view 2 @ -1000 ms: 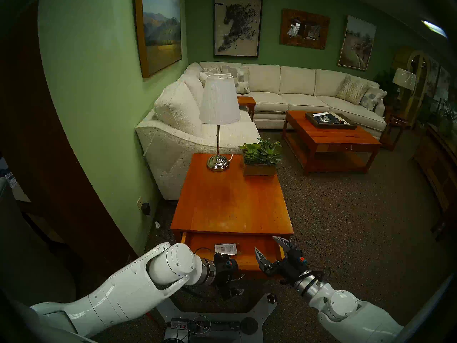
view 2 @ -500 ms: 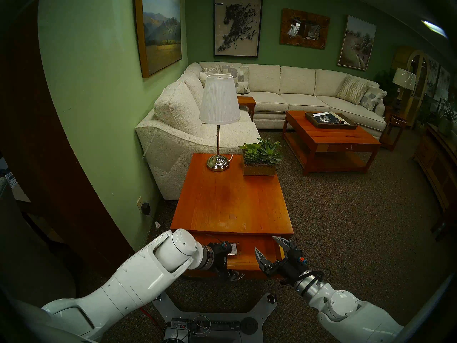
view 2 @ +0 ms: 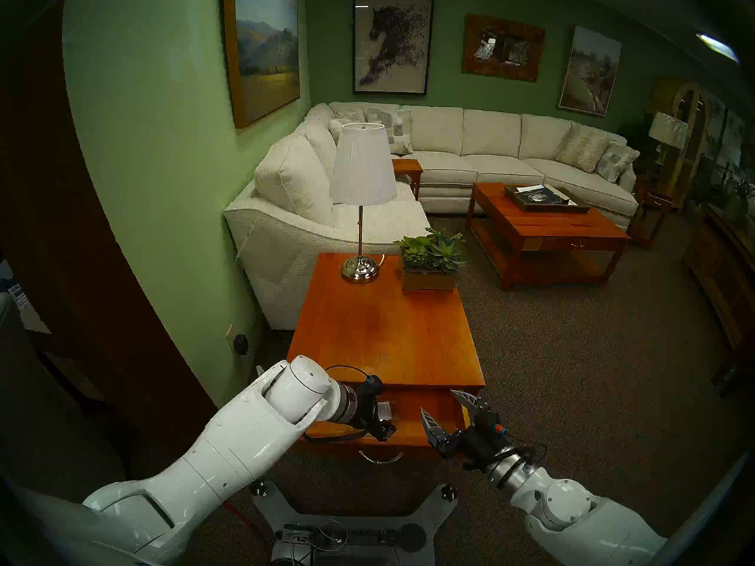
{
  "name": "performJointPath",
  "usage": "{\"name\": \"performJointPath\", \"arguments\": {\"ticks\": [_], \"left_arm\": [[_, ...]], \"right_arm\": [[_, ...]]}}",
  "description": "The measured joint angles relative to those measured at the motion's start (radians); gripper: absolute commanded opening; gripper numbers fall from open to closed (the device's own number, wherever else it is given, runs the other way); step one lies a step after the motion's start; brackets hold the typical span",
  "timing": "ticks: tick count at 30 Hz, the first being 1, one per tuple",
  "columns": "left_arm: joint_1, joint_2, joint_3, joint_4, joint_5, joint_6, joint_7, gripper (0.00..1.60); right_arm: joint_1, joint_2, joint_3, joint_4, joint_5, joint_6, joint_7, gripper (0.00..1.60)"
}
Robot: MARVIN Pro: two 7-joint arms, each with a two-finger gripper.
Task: Open the drawer, take out the contents and close the drawer
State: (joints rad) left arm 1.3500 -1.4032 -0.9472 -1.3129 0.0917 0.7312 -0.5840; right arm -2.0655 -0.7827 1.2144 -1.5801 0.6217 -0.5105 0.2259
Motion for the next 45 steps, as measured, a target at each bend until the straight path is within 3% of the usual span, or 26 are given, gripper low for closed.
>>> {"name": "performJointPath", "arguments": {"ticks": [6, 17, 25, 45], "left_arm": [[-0.013, -0.016, 0.014, 0.024, 0.02, -0.005, 0.027, 1.6], [-0.002, 0.005, 0.107, 0.016, 0.082, -0.042, 0.042, 1.6], [-0.021, -0.011, 0.112, 0.058, 0.08, -0.062, 0.041, 1.6], [-0.055, -0.014, 0.097, 0.095, 0.015, 0.05, -0.067, 1.6]], "right_arm": [[0.0, 0.0, 0.0, 0.0, 0.0, 0.0, 0.0, 1.6], [0.0, 0.0, 0.0, -0.001, 0.0, 0.0, -0.001, 1.6], [0.0, 0.0, 0.0, -0.001, 0.0, 0.0, -0.001, 1.6], [0.0, 0.0, 0.0, -0.001, 0.0, 0.0, -0.001, 1.6]]}}
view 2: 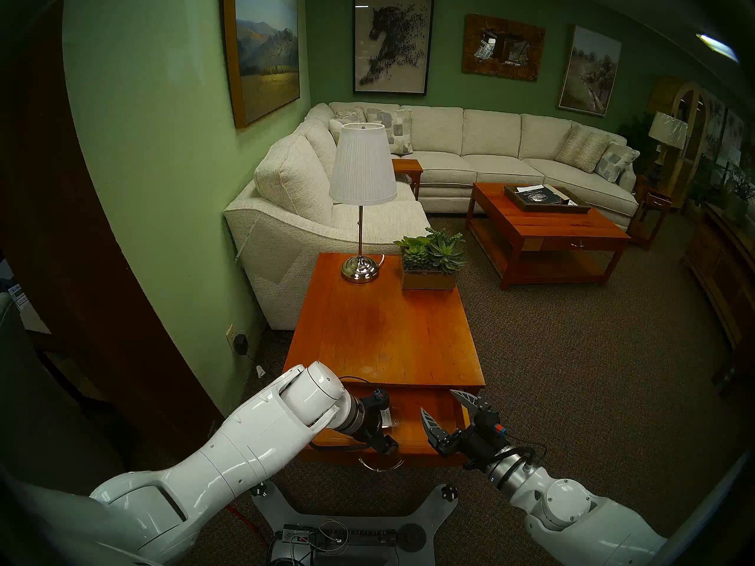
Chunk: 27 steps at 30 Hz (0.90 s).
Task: Open the drawer, take out the contents and close the drawer
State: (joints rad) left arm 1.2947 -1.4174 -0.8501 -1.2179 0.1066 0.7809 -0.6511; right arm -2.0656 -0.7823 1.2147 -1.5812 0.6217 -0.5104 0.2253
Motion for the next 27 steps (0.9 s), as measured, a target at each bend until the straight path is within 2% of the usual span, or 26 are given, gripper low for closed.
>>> {"name": "performJointPath", "arguments": {"ticks": [13, 22, 27], "left_arm": [[0.04, 0.055, 0.062, -0.104, 0.012, 0.048, -0.041, 1.6], [0.057, 0.056, 0.034, -0.115, 0.012, 0.02, -0.012, 1.6], [0.053, 0.057, 0.01, -0.115, -0.002, 0.036, -0.021, 1.6]], "right_arm": [[0.0, 0.0, 0.0, 0.0, 0.0, 0.0, 0.0, 1.6], [0.0, 0.0, 0.0, 0.0, 0.0, 0.0, 0.0, 1.6], [0.0, 0.0, 0.0, 0.0, 0.0, 0.0, 0.0, 1.6]]}}
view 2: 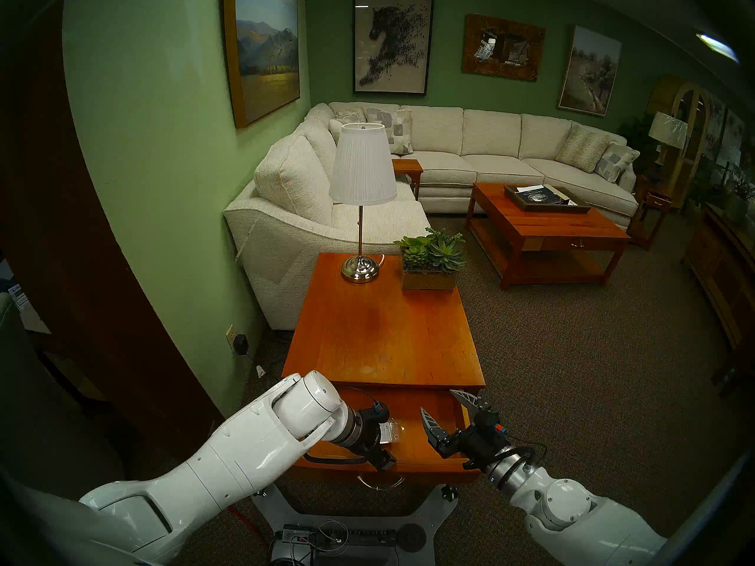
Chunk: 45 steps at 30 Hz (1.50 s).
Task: Open the drawer, take out the contents and close the drawer
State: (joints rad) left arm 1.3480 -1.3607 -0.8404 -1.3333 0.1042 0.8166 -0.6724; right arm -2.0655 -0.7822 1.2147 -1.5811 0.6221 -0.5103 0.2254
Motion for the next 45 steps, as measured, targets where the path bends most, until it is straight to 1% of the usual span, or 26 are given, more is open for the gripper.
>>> {"name": "performJointPath", "arguments": {"ticks": [6, 11, 21, 27, 36, 45], "left_arm": [[-0.009, 0.001, -0.015, -0.001, -0.016, 0.032, -0.029, 1.6], [-0.016, -0.002, -0.022, 0.007, -0.018, 0.036, -0.033, 1.6], [-0.052, -0.028, -0.051, 0.105, -0.017, -0.001, 0.003, 1.6], [-0.079, -0.05, -0.068, 0.177, -0.017, -0.043, 0.04, 1.6], [-0.106, -0.085, -0.072, 0.297, -0.001, -0.143, 0.108, 1.6], [-0.129, -0.107, -0.064, 0.382, 0.016, -0.183, 0.114, 1.6]], "right_arm": [[0.0, 0.0, 0.0, 0.0, 0.0, 0.0, 0.0, 1.6], [0.0, 0.0, 0.0, 0.0, 0.0, 0.0, 0.0, 1.6], [0.0, 0.0, 0.0, 0.001, 0.0, 0.0, 0.0, 1.6], [0.0, 0.0, 0.0, 0.001, 0.0, 0.0, 0.0, 1.6], [0.0, 0.0, 0.0, 0.001, 0.0, 0.0, 0.0, 1.6], [0.0, 0.0, 0.0, 0.001, 0.0, 0.0, 0.0, 1.6]]}}
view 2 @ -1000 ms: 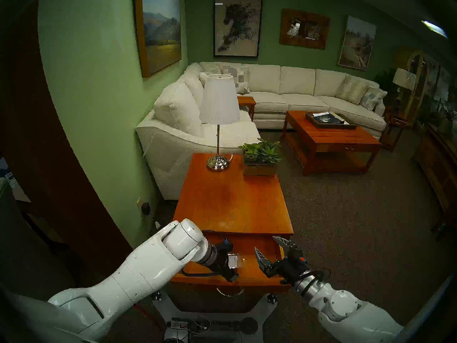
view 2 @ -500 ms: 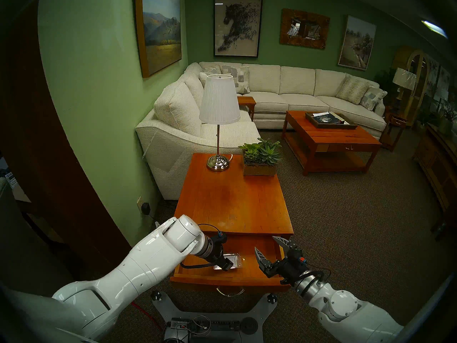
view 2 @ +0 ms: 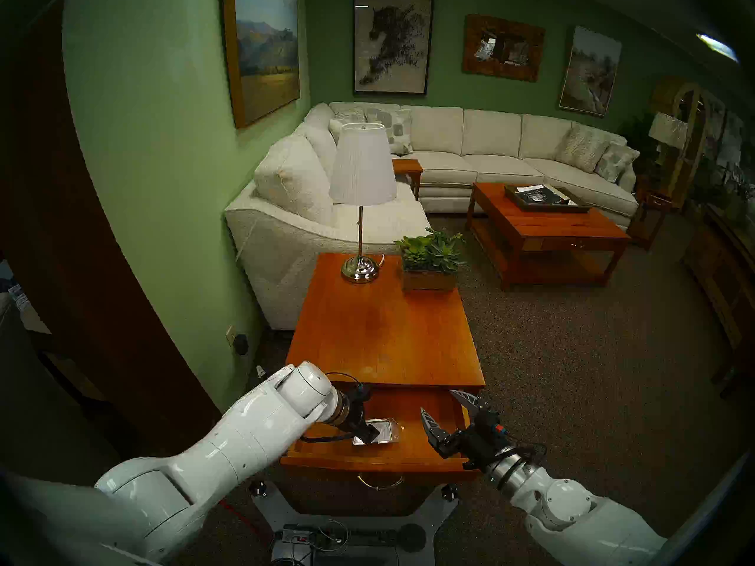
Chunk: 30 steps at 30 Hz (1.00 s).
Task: Open the drawer, take out the contents and close the drawer
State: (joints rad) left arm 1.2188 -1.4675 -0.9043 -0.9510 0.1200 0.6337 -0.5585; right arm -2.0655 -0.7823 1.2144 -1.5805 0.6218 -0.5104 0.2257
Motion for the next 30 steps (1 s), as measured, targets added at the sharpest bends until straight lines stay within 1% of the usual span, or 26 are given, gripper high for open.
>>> {"name": "performJointPath", "arguments": {"ticks": [9, 18, 19, 21, 22, 23, 24, 28, 29, 30], "left_arm": [[-0.024, -0.017, 0.029, 0.065, 0.017, -0.024, -0.023, 1.6], [-0.052, -0.037, 0.043, 0.113, 0.026, -0.051, -0.037, 1.59], [-0.055, -0.039, 0.044, 0.118, 0.027, -0.053, -0.039, 1.36], [-0.057, -0.041, 0.045, 0.122, 0.028, -0.056, -0.04, 0.77], [-0.058, -0.042, 0.045, 0.122, 0.028, -0.058, -0.043, 0.72], [-0.059, -0.043, 0.045, 0.122, 0.028, -0.059, -0.045, 0.61], [-0.059, -0.044, 0.045, 0.121, 0.028, -0.06, -0.045, 0.57], [-0.061, -0.045, 0.043, 0.115, 0.029, -0.061, -0.047, 0.22], [-0.061, -0.045, 0.043, 0.114, 0.029, -0.061, -0.047, 0.07], [-0.06, -0.044, 0.042, 0.111, 0.029, -0.06, -0.049, 0.02]], "right_arm": [[0.0, 0.0, 0.0, 0.0, 0.0, 0.0, 0.0, 1.6], [0.0, 0.0, 0.0, 0.0, 0.0, 0.0, 0.0, 1.6], [0.0, 0.0, 0.0, 0.0, 0.0, 0.0, 0.0, 1.6], [0.0, 0.0, 0.0, 0.0, 0.0, 0.0, 0.0, 1.6], [0.0, 0.0, 0.0, 0.0, 0.0, 0.0, 0.0, 1.6], [0.0, 0.0, 0.0, 0.0, 0.0, 0.0, 0.0, 1.6], [0.0, 0.0, 0.0, -0.001, 0.0, 0.0, 0.0, 1.6], [0.0, 0.0, 0.0, -0.001, 0.0, 0.0, 0.0, 1.6], [0.0, 0.0, 0.0, -0.001, 0.0, 0.0, 0.0, 1.6], [0.0, 0.0, 0.0, -0.001, 0.0, 0.0, 0.0, 1.6]]}}
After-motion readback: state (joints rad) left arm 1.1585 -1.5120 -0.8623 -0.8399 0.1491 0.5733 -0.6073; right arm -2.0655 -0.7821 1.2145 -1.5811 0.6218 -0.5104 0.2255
